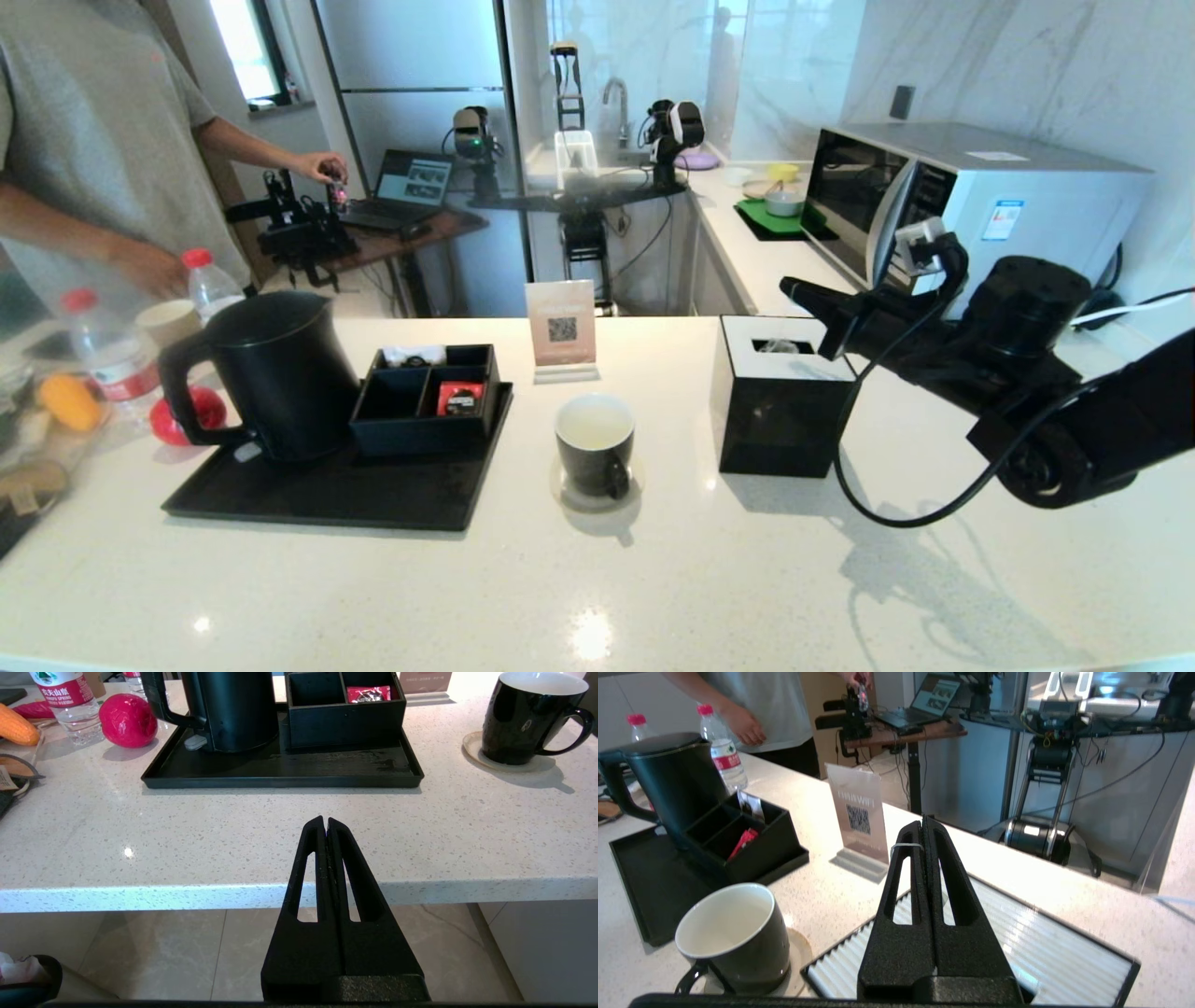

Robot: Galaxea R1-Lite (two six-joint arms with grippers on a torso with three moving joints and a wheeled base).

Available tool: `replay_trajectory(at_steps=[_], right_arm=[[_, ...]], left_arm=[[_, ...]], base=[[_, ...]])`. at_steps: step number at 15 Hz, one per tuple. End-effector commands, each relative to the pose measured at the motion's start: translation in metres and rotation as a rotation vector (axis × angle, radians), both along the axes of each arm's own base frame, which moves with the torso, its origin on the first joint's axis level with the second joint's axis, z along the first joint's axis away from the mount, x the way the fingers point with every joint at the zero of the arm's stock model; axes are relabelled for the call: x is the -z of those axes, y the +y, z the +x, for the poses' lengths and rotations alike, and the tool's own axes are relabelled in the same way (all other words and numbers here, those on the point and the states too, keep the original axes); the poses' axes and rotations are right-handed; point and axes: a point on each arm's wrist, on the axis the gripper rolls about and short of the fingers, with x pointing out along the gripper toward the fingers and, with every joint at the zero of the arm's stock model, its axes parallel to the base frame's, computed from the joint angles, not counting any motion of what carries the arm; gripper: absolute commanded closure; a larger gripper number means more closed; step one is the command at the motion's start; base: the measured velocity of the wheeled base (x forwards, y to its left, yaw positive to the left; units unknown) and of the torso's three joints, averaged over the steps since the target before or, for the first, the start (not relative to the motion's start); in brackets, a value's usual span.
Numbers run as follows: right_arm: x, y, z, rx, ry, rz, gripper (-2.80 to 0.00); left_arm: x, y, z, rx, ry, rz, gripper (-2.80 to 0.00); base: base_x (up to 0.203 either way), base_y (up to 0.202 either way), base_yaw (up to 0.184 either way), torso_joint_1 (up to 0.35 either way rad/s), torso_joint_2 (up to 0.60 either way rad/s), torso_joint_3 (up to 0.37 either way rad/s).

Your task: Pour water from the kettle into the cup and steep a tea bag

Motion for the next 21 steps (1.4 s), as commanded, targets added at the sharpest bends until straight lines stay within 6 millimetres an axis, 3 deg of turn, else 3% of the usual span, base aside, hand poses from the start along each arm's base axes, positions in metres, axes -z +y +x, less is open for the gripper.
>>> replay_trajectory(at_steps=[1, 4, 10, 11, 13, 18, 21], right_arm=[[0.012, -0.001, -0.004, -0.002, 0.013, -0.013, 0.0], [0.001, 0.0, 0.0, 0.0, -0.037, -0.006, 0.0], [-0.052, -0.002, 0.019, 0.013, -0.153, 0.019, 0.0], [-0.054, -0.002, 0.022, 0.016, -0.145, 0.017, 0.0], [-0.038, -0.003, 0.02, 0.017, -0.103, 0.007, 0.0], [0.026, -0.007, -0.002, 0.016, 0.012, -0.017, 0.0], [0.03, -0.008, -0.005, 0.018, 0.003, -0.013, 0.0]], left_arm=[[0.0, 0.0, 0.0, 0.0, 0.001, 0.0, 0.0], [0.0, 0.0, 0.0, 0.0, 0.001, 0.0, 0.0], [0.0, 0.0, 0.0, 0.0, 0.001, 0.0, 0.0], [0.0, 0.0, 0.0, 0.0, 0.001, 0.0, 0.0], [0.0, 0.0, 0.0, 0.0, 0.001, 0.0, 0.0], [0.0, 0.0, 0.0, 0.0, 0.001, 0.0, 0.0], [0.0, 0.0, 0.0, -0.001, 0.001, 0.0, 0.0]], base=[[0.0, 0.0, 0.0, 0.0, 0.0, 0.0], [0.0, 0.0, 0.0, 0.0, 0.0, 0.0], [0.0, 0.0, 0.0, 0.0, 0.0, 0.0], [0.0, 0.0, 0.0, 0.0, 0.0, 0.0], [0.0, 0.0, 0.0, 0.0, 0.0, 0.0], [0.0, 0.0, 0.0, 0.0, 0.0, 0.0], [0.0, 0.0, 0.0, 0.0, 0.0, 0.0]])
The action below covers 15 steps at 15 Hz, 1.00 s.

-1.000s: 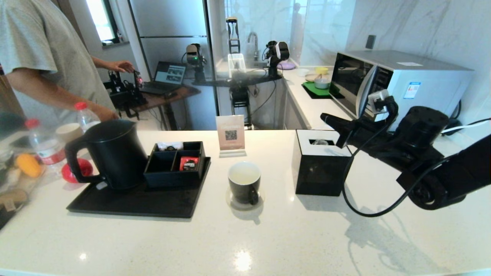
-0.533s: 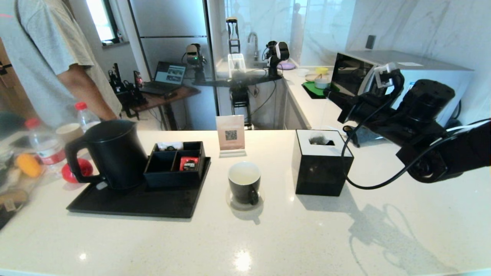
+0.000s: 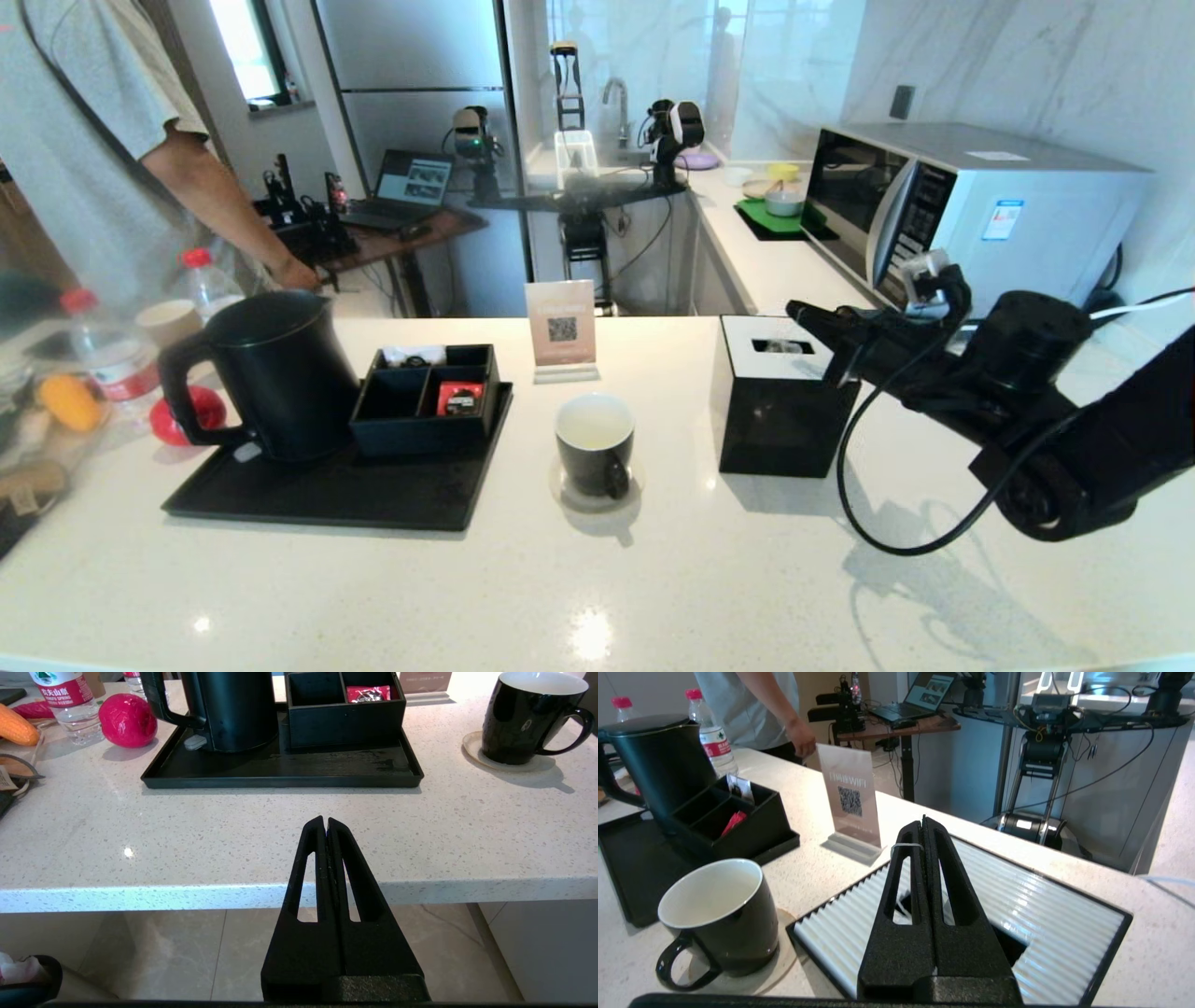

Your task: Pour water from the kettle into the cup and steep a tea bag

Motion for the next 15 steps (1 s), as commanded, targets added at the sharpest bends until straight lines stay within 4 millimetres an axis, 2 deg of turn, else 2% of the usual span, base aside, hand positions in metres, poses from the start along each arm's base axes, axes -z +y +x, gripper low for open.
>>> replay_trajectory(at_steps=[1, 8, 13, 15], right_arm=[[0.0, -0.001, 0.004, 0.0, -0.009, 0.003, 0.0], [-0.065, -0.019, 0.034, 0.053, -0.144, 0.025, 0.0], [-0.074, -0.021, 0.037, 0.058, -0.159, 0.028, 0.0], [-0.07, -0.021, 0.036, 0.059, -0.146, 0.026, 0.0]], left_arm=[[0.0, 0.0, 0.0, 0.0, 0.0, 0.0, 0.0], [0.0, 0.0, 0.0, 0.0, 0.0, 0.0, 0.0], [0.0, 0.0, 0.0, 0.0, 0.0, 0.0, 0.0], [0.0, 0.0, 0.0, 0.0, 0.0, 0.0, 0.0]], base=[[0.0, 0.0, 0.0, 0.0, 0.0, 0.0], [0.0, 0.0, 0.0, 0.0, 0.0, 0.0], [0.0, 0.0, 0.0, 0.0, 0.0, 0.0], [0.0, 0.0, 0.0, 0.0, 0.0, 0.0]])
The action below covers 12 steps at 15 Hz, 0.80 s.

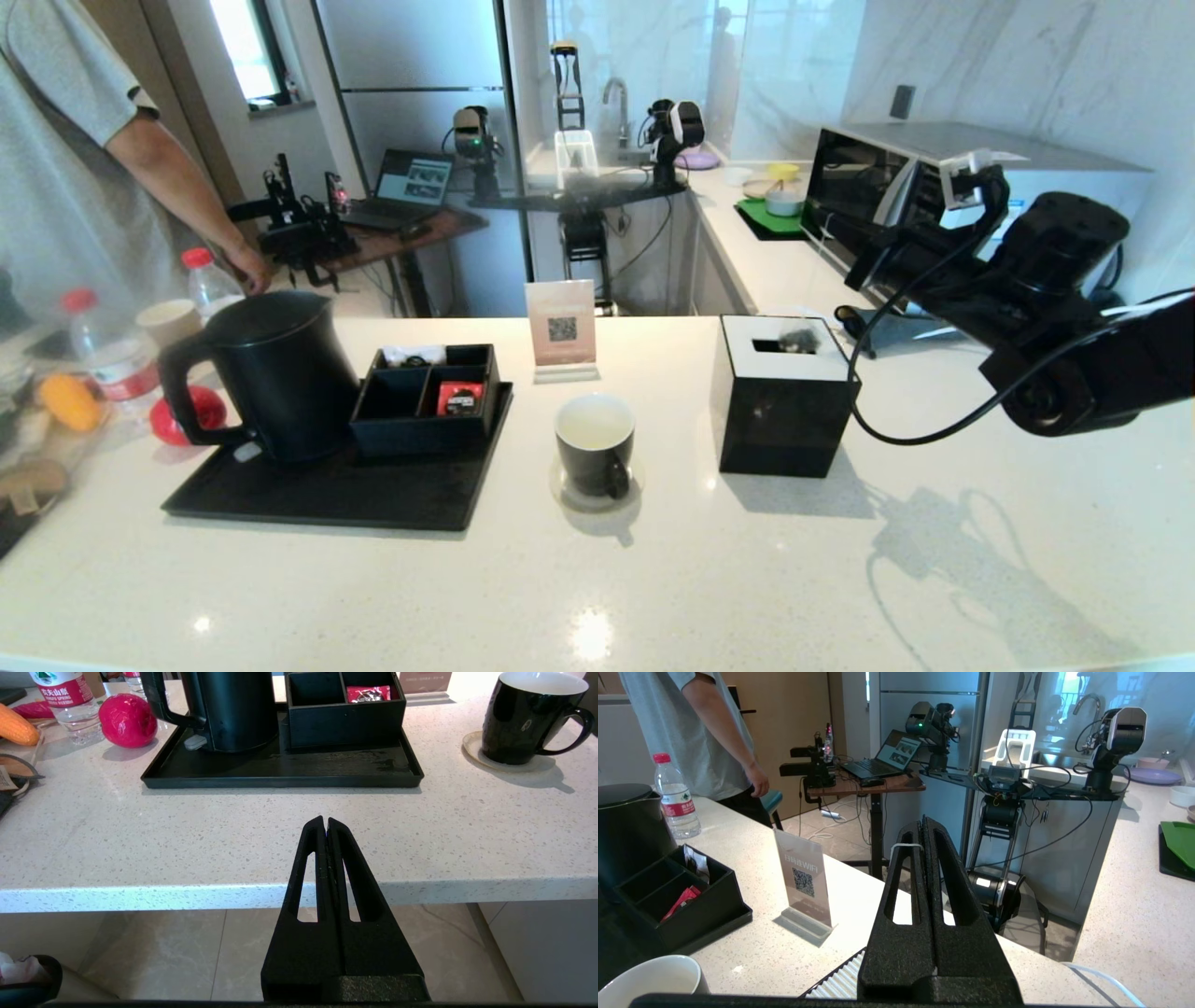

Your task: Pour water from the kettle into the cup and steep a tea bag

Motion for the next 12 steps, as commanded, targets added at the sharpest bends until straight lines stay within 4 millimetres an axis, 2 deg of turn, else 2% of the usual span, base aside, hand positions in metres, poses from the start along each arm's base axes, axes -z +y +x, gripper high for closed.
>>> replay_trajectory(at_steps=[1, 8, 12], right_arm=[[0.007, 0.0, -0.003, -0.003, 0.017, -0.003, 0.0], [0.069, -0.003, -0.032, -0.003, 0.133, -0.019, 0.0], [0.069, -0.003, -0.032, -0.004, 0.13, -0.017, 0.0]], left_arm=[[0.0, 0.0, 0.0, 0.0, 0.001, 0.0, 0.0], [0.0, 0.0, 0.0, -0.001, 0.001, 0.0, 0.0], [0.0, 0.0, 0.0, 0.0, 0.001, 0.0, 0.0]], base=[[0.0, 0.0, 0.0, 0.0, 0.0, 0.0], [0.0, 0.0, 0.0, 0.0, 0.0, 0.0], [0.0, 0.0, 0.0, 0.0, 0.0, 0.0]])
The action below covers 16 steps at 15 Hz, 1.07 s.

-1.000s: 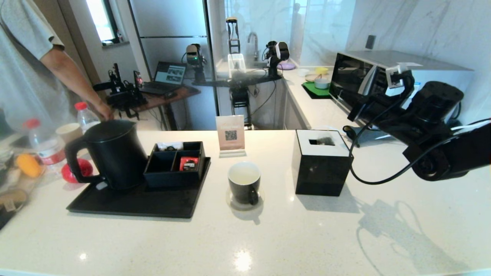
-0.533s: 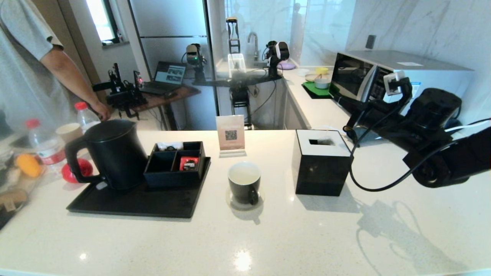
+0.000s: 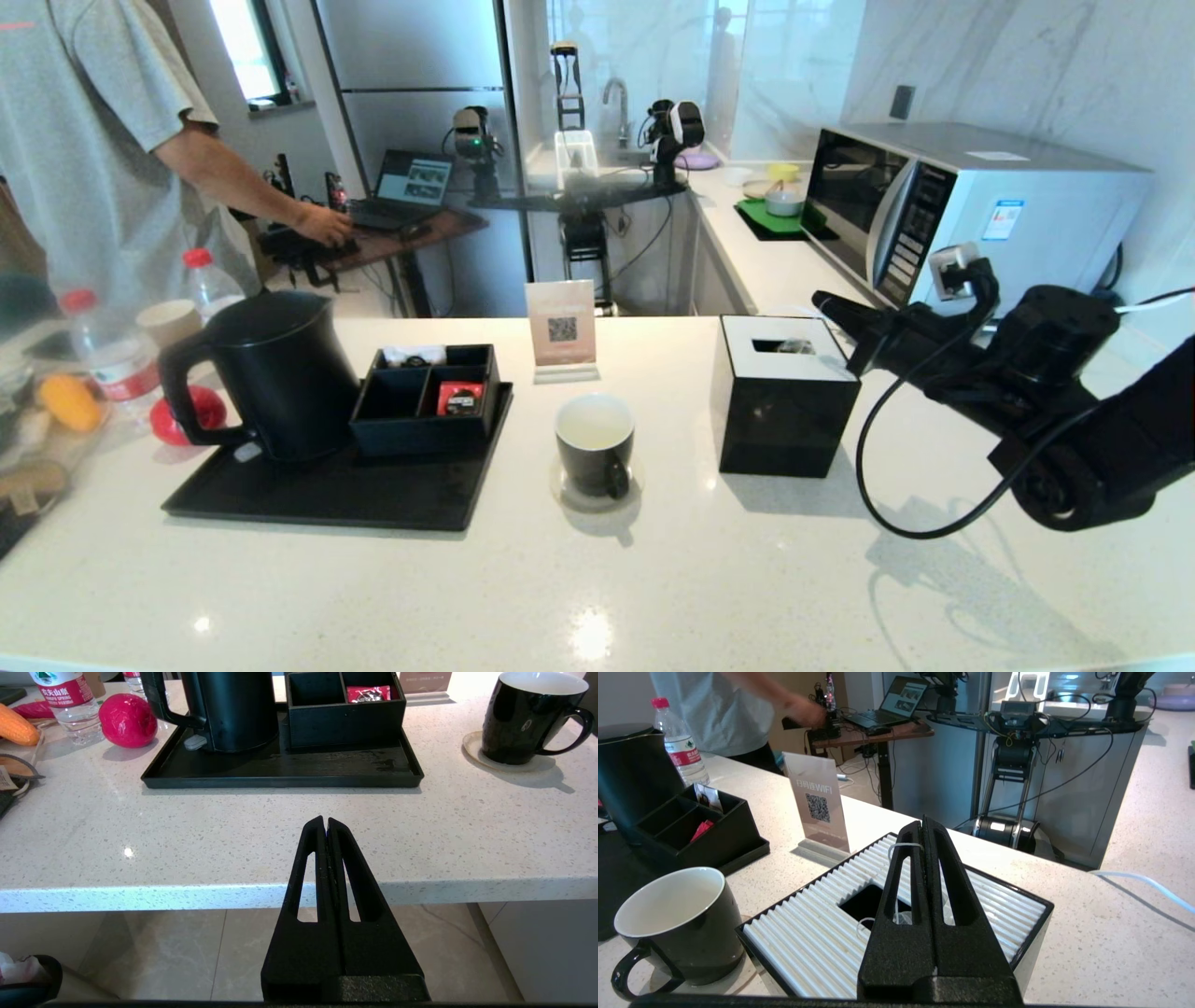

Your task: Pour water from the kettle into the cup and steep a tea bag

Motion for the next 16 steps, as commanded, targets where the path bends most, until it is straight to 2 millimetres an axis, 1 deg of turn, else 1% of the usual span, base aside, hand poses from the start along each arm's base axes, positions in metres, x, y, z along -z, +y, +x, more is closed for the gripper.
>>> replay_trajectory(at_steps=[1, 4, 5, 6, 8, 11, 14, 16], right_arm=[[0.002, 0.0, -0.001, -0.006, 0.006, 0.0, 0.0], [0.0, 0.0, -0.002, -0.004, 0.029, -0.003, 0.0], [-0.001, -0.001, -0.002, -0.001, 0.033, -0.003, -2.8], [-0.002, -0.001, -0.001, 0.002, 0.027, -0.002, -2.8], [-0.003, -0.01, 0.003, 0.03, 0.009, 0.0, -2.8], [-0.003, -0.032, 0.008, 0.091, 0.005, 0.001, -2.8], [0.0, -0.058, 0.006, 0.162, 0.018, -0.003, -2.8], [0.006, -0.067, 0.002, 0.187, 0.037, -0.008, -2.8]], left_arm=[[0.0, 0.0, 0.0, -0.001, 0.0, 0.0, 0.0], [0.0, 0.0, 0.0, 0.0, 0.0, 0.0, 0.0], [0.0, 0.0, 0.0, -0.001, 0.0, 0.0, 0.0], [0.0, 0.0, 0.0, 0.0, 0.0, 0.0, 0.0], [0.0, 0.0, 0.0, 0.001, 0.0, 0.0, 0.0], [0.0, 0.0, 0.0, 0.001, 0.0, 0.0, 0.0], [0.0, 0.0, 0.0, 0.001, 0.0, 0.0, 0.0], [0.0, 0.0, 0.0, -0.001, 0.0, 0.0, 0.0]], base=[[0.0, 0.0, 0.0, 0.0, 0.0, 0.0], [0.0, 0.0, 0.0, 0.0, 0.0, 0.0], [0.0, 0.0, 0.0, 0.0, 0.0, 0.0], [0.0, 0.0, 0.0, 0.0, 0.0, 0.0], [0.0, 0.0, 0.0, 0.0, 0.0, 0.0], [0.0, 0.0, 0.0, 0.0, 0.0, 0.0], [0.0, 0.0, 0.0, 0.0, 0.0, 0.0], [0.0, 0.0, 0.0, 0.0, 0.0, 0.0]])
